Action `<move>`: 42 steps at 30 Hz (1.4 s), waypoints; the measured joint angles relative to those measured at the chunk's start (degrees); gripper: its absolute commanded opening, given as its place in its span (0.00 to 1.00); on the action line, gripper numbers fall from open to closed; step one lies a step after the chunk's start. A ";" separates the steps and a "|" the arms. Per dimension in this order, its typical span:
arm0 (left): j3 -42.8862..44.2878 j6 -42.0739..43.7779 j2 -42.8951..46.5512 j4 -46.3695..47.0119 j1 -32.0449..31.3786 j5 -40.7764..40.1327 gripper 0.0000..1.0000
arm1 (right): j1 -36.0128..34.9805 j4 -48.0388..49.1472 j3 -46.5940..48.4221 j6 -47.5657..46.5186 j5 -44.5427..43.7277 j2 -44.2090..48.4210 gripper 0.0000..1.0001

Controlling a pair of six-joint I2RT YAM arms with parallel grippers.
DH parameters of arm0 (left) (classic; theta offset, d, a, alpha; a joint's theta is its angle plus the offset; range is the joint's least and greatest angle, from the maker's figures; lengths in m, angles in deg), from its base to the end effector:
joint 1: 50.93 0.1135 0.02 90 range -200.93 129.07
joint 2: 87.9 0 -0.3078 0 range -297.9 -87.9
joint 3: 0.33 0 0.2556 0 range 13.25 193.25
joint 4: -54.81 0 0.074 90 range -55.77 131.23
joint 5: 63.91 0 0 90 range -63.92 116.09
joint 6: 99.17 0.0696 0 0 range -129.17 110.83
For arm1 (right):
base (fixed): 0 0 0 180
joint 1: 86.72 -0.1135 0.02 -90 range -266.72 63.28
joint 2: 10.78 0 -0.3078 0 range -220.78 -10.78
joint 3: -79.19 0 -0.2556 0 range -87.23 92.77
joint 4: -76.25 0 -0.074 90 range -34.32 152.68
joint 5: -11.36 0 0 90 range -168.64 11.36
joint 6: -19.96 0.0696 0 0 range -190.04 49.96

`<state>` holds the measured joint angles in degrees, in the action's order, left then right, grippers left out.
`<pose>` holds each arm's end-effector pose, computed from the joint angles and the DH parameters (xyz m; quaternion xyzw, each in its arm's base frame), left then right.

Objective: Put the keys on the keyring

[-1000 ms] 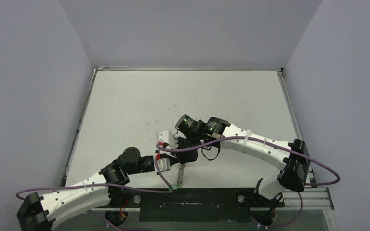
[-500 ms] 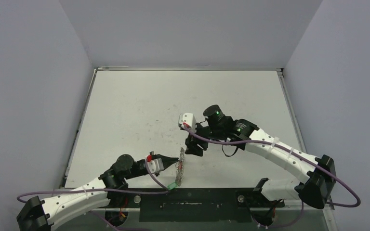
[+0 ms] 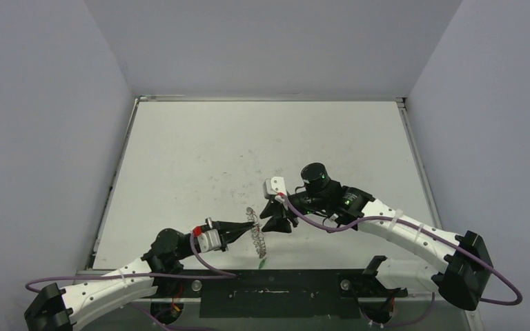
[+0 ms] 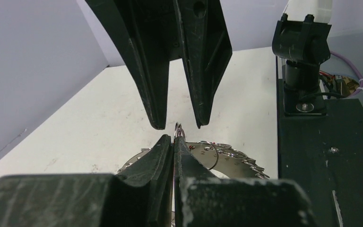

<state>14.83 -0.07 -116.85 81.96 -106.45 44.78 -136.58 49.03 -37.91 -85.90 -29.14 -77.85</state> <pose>0.0581 -0.1239 0.2339 0.4347 0.4490 -0.3976 0.6718 0.1251 0.2304 0.3163 -0.6018 0.5540 0.4791 0.3183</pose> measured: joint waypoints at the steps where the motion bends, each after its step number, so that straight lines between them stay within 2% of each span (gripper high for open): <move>1: 0.00 -0.07 0.04 0.68 0.02 0.00 0.00 | 0.00 1.20 -0.61 -0.02 0.55 0.33 0.33; 10: -0.02 -0.61 -0.13 2.93 0.00 0.04 0.00 | -0.76 8.92 -2.86 1.29 2.21 1.33 0.29; 15: -0.04 -0.98 -0.55 2.97 0.02 0.15 0.00 | -1.84 11.61 -2.86 2.10 2.16 1.29 0.10; 18: -0.04 -1.03 -0.52 2.97 0.02 0.17 0.00 | -2.36 11.85 -2.86 2.21 1.99 1.20 0.07; 21: -0.22 -1.05 -0.52 2.95 0.02 0.20 0.00 | -2.38 11.13 -2.84 1.64 1.77 1.16 0.16; 24: -0.35 -1.14 -0.52 2.86 0.00 0.37 0.00 | -2.43 9.62 -2.82 1.01 1.46 1.11 0.36; 26: -0.35 -1.18 -0.48 2.99 0.02 0.42 0.00 | -2.43 8.48 -2.82 0.46 0.92 1.11 0.45; 29: -0.35 -1.18 -0.42 3.21 0.02 0.44 0.00 | -2.43 7.15 -2.82 -0.61 0.13 1.14 0.47; 31: -0.35 -1.18 -0.42 3.23 0.02 0.48 0.00 | -2.43 6.67 -2.82 -1.20 -0.31 1.14 0.43; 35: -0.35 -1.20 -0.35 3.23 0.02 0.63 0.00 | -2.43 6.27 -2.82 -1.70 -0.76 1.14 0.21; 38: -0.35 -1.20 -0.31 3.23 0.00 0.68 0.00 | -2.43 6.29 -2.82 -1.55 -1.09 1.11 0.16; 42: -0.35 -1.20 -0.09 3.26 0.02 0.66 0.00 | -2.43 6.62 -2.82 -1.16 -1.27 1.05 0.00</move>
<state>14.48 -1.27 -116.94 85.22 -106.43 45.44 -139.01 55.65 -40.73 -87.05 -30.41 -76.80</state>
